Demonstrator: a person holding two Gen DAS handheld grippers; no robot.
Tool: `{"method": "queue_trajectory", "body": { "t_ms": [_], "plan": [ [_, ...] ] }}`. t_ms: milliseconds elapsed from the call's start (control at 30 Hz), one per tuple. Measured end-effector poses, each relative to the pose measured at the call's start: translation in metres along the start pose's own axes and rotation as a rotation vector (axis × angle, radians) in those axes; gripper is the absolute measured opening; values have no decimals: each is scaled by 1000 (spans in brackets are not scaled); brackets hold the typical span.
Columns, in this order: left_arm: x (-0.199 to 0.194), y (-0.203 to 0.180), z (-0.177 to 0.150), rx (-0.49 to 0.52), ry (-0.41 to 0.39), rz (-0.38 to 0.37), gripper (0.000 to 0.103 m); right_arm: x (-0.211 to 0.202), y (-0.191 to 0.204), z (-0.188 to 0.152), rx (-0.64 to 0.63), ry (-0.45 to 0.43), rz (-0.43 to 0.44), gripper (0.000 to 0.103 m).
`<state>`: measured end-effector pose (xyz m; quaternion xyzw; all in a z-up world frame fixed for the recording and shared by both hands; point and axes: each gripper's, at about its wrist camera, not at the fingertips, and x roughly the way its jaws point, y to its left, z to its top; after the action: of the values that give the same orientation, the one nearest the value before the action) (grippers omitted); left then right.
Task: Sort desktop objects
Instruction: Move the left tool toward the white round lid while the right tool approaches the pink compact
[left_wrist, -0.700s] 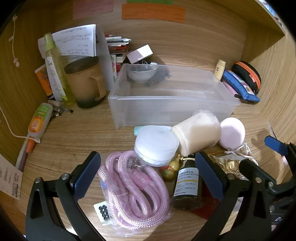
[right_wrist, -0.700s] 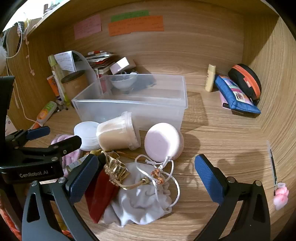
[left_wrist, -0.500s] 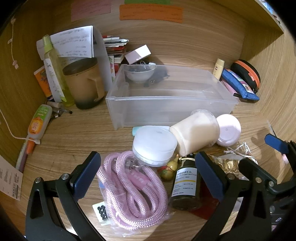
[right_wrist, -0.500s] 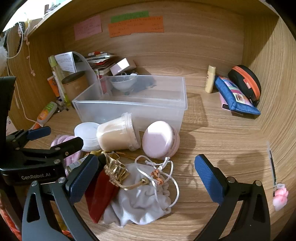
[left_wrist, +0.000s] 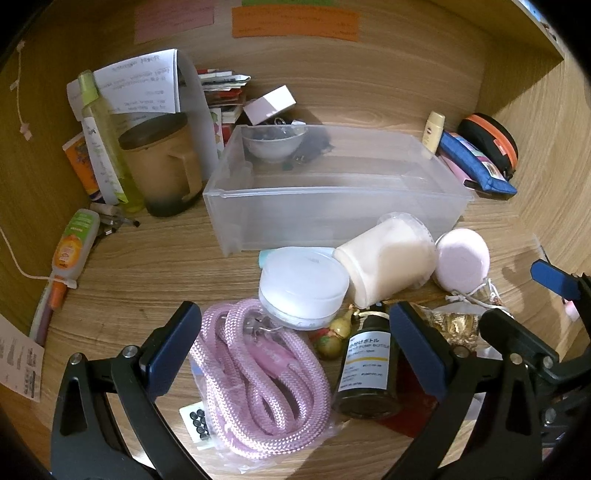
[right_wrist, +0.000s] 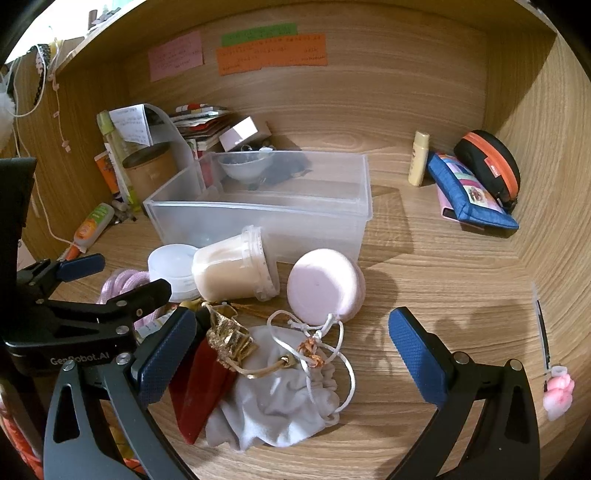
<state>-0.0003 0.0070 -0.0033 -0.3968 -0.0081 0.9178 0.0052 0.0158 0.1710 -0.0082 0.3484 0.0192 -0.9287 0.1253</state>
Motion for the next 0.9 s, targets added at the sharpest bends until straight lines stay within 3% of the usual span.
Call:
{"method": "queue_trajectory", "body": {
  "t_ms": [333, 467, 633, 733, 900],
  "plan": [
    [-7, 12, 7, 15, -35, 27, 103, -1, -3, 3, -8, -21, -28, 103],
    [-11, 17, 18, 103, -49, -31, 103, -2, -9, 6, -11, -44, -41, 103],
    [7, 25, 33, 160, 74, -117, 103, -5, -25, 14, -26, -57, -52, 103],
    [19, 29, 38, 183, 129, -121, 103, 0, -31, 19, -62, -34, -41, 103],
    [34, 25, 37, 219, 189, -141, 103, 27, -27, 27, -180, 69, -10, 103]
  ]
}}
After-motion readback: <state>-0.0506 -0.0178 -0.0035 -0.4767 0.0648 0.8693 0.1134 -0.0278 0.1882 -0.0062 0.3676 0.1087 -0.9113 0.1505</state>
